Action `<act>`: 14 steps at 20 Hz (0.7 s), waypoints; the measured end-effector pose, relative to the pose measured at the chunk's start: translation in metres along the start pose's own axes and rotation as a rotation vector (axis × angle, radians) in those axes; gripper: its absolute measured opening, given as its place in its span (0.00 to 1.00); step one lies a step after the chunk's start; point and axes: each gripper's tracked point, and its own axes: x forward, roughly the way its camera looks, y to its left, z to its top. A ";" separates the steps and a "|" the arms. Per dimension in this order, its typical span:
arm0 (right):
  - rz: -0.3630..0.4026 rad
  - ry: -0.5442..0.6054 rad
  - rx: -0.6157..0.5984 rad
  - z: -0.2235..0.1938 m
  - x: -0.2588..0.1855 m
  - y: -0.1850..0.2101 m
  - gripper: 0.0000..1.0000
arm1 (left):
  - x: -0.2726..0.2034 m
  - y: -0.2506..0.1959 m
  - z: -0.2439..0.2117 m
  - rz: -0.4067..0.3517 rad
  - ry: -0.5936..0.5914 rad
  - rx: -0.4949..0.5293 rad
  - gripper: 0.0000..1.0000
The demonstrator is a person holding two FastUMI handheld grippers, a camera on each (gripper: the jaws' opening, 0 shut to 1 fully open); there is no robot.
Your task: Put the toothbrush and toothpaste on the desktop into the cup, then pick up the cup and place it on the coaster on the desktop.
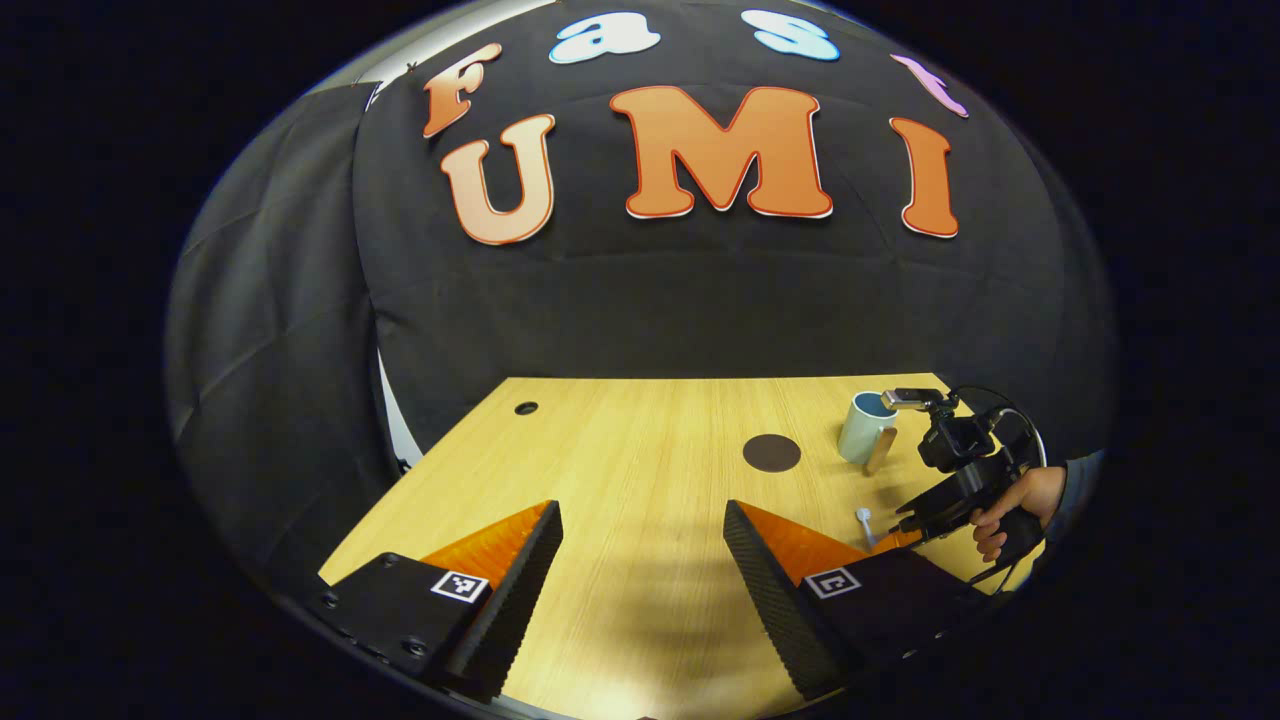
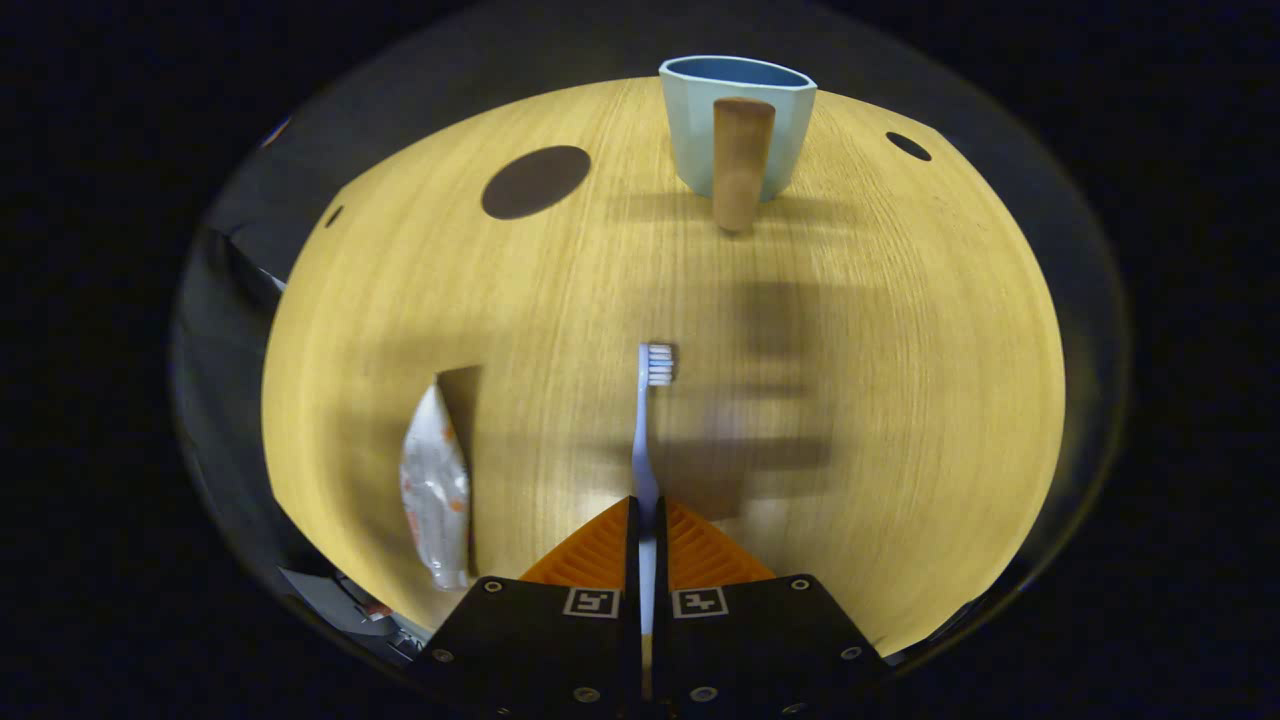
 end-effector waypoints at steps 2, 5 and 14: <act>0.022 -0.042 -0.017 0.005 -0.012 0.000 0.05 | 0.000 -0.008 -0.007 -0.018 0.037 -0.032 0.98; 0.064 -0.083 -0.036 0.002 -0.035 -0.001 0.05 | 0.011 -0.027 -0.019 -0.064 0.107 -0.061 0.98; 0.040 -0.219 -0.055 0.007 -0.079 -0.019 0.05 | 0.059 -0.063 -0.096 -0.227 0.380 0.002 0.99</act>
